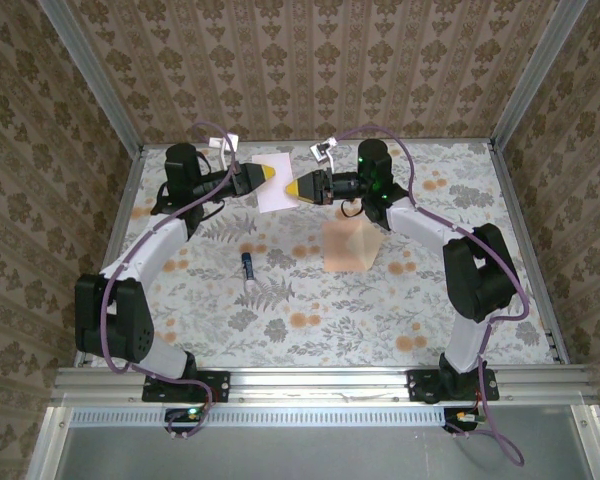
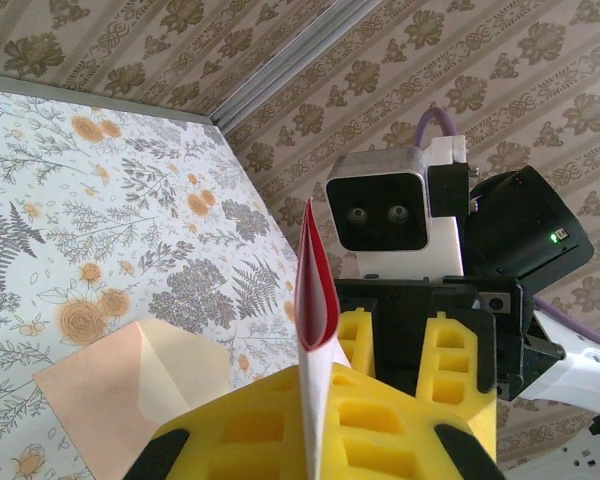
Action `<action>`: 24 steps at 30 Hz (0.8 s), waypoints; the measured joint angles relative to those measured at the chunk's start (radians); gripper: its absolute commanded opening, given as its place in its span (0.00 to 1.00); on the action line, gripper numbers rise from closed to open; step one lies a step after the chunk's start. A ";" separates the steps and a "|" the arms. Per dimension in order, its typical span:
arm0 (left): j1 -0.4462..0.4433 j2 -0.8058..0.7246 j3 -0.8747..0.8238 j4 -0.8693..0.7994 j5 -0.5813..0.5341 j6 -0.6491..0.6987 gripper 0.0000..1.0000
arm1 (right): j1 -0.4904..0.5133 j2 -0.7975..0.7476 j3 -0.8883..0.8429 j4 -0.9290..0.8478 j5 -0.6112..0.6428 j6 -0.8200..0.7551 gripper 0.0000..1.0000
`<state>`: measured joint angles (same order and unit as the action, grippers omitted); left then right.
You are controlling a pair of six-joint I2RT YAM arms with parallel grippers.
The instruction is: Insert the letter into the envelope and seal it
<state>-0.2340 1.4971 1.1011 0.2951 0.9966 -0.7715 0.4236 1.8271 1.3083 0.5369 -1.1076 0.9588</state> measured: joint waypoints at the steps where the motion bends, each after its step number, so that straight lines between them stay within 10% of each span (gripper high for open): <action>1: 0.000 0.000 0.000 0.001 0.001 0.000 0.03 | 0.000 0.000 -0.003 0.004 0.000 0.004 0.24; 9: 0.003 0.000 0.000 0.006 0.002 0.000 0.12 | 0.000 0.006 -0.010 0.060 0.000 0.054 0.08; 19: 0.026 0.000 0.000 0.015 0.003 -0.013 0.86 | -0.004 0.006 -0.030 0.043 0.005 0.061 0.00; 24: 0.061 -0.005 0.000 -0.012 0.001 0.003 1.00 | -0.016 -0.016 -0.033 -0.084 0.033 -0.001 0.00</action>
<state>-0.1726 1.4925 1.1011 0.2832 0.9977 -0.7681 0.4076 1.8114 1.2751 0.4530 -1.0744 0.9577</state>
